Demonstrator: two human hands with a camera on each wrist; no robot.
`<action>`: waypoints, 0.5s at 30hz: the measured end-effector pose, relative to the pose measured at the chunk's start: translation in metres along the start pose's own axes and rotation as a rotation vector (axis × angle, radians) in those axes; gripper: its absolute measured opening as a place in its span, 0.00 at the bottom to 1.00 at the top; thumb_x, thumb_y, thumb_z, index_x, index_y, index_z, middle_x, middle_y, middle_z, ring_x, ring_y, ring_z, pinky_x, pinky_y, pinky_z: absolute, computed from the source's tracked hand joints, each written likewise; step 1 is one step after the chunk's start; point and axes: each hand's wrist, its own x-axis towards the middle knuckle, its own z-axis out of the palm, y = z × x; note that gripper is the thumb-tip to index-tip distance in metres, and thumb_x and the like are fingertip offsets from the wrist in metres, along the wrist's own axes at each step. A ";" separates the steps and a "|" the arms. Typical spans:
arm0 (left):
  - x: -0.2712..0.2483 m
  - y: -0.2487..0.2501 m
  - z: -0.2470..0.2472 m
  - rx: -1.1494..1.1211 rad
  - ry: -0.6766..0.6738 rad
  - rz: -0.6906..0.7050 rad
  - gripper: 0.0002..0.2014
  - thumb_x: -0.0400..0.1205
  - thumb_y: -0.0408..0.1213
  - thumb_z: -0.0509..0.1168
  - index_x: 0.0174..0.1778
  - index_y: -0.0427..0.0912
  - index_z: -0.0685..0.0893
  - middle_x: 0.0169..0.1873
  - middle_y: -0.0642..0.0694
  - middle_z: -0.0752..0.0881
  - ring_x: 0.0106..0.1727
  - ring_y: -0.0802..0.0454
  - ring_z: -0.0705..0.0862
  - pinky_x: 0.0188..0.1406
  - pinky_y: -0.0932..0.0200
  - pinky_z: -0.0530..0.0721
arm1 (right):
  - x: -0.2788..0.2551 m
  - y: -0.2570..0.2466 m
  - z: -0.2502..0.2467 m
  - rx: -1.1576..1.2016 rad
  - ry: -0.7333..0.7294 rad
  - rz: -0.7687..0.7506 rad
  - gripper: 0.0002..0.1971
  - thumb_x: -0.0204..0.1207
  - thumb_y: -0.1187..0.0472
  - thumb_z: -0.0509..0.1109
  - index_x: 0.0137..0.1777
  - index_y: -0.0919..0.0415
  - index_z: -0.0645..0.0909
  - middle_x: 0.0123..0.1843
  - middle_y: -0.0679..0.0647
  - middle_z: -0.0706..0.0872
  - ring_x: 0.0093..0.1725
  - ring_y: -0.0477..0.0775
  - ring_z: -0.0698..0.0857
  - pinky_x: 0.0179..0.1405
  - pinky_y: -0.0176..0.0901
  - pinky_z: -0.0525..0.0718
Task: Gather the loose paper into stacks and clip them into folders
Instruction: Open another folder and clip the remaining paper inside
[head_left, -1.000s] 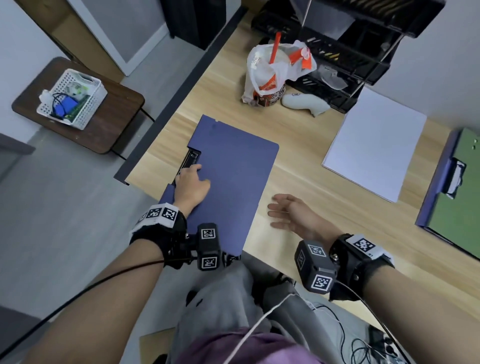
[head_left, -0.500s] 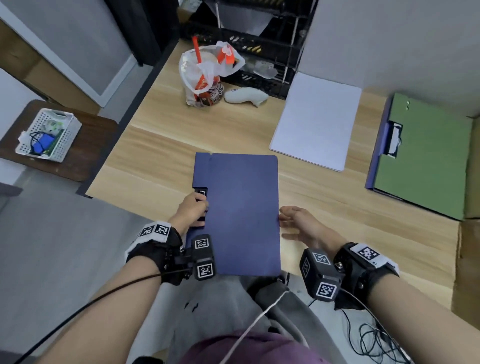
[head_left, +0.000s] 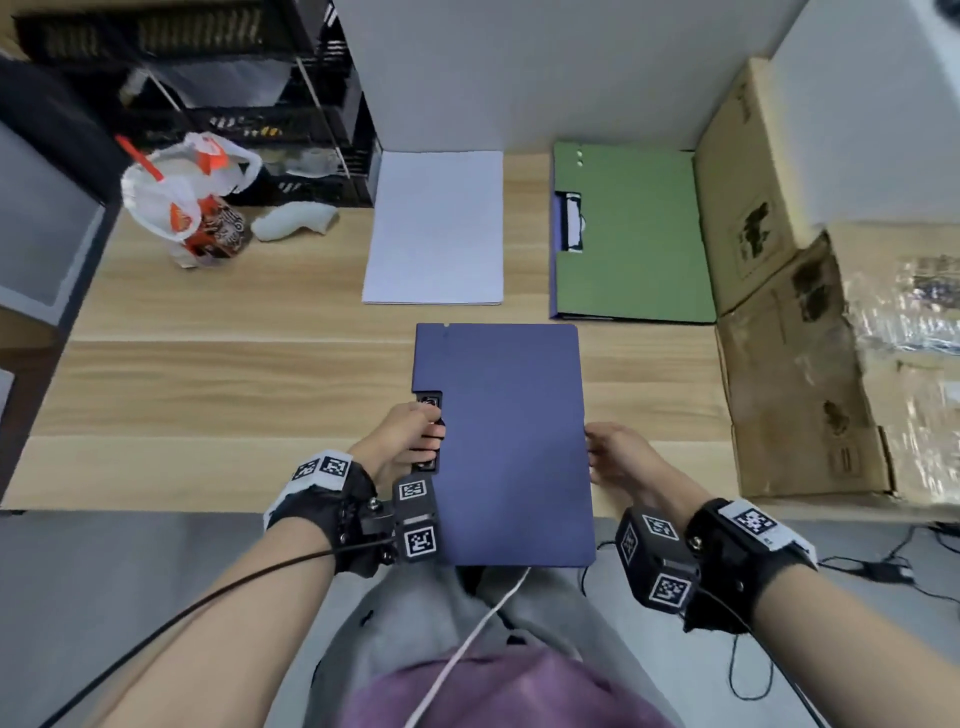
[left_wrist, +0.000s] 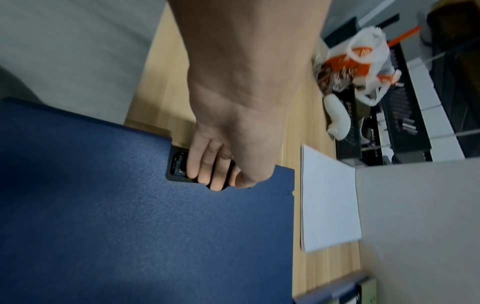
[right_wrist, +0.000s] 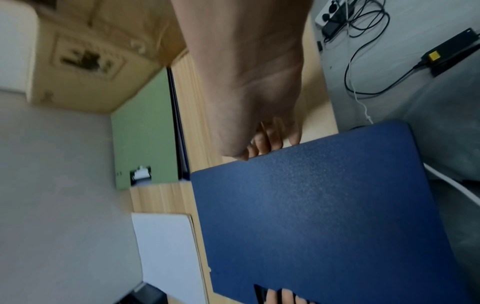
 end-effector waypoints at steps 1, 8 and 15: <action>0.001 0.002 0.006 -0.003 -0.020 0.006 0.05 0.87 0.40 0.59 0.53 0.45 0.79 0.40 0.47 0.85 0.35 0.53 0.82 0.35 0.62 0.85 | -0.007 -0.002 -0.005 0.026 0.021 -0.020 0.02 0.73 0.62 0.58 0.42 0.56 0.71 0.34 0.53 0.61 0.30 0.51 0.58 0.27 0.42 0.58; -0.012 0.020 -0.001 0.029 -0.127 0.072 0.11 0.85 0.45 0.61 0.60 0.47 0.79 0.53 0.46 0.85 0.45 0.50 0.86 0.41 0.58 0.85 | -0.043 -0.045 -0.003 0.016 -0.057 -0.125 0.12 0.84 0.56 0.56 0.39 0.52 0.76 0.32 0.46 0.69 0.24 0.45 0.66 0.26 0.37 0.69; -0.065 0.060 -0.069 -0.073 -0.357 0.238 0.30 0.75 0.66 0.65 0.69 0.54 0.80 0.64 0.52 0.83 0.59 0.44 0.85 0.54 0.45 0.87 | -0.057 -0.109 0.102 -0.023 -0.432 -0.230 0.21 0.88 0.48 0.50 0.69 0.54 0.80 0.65 0.57 0.86 0.63 0.57 0.86 0.47 0.58 0.90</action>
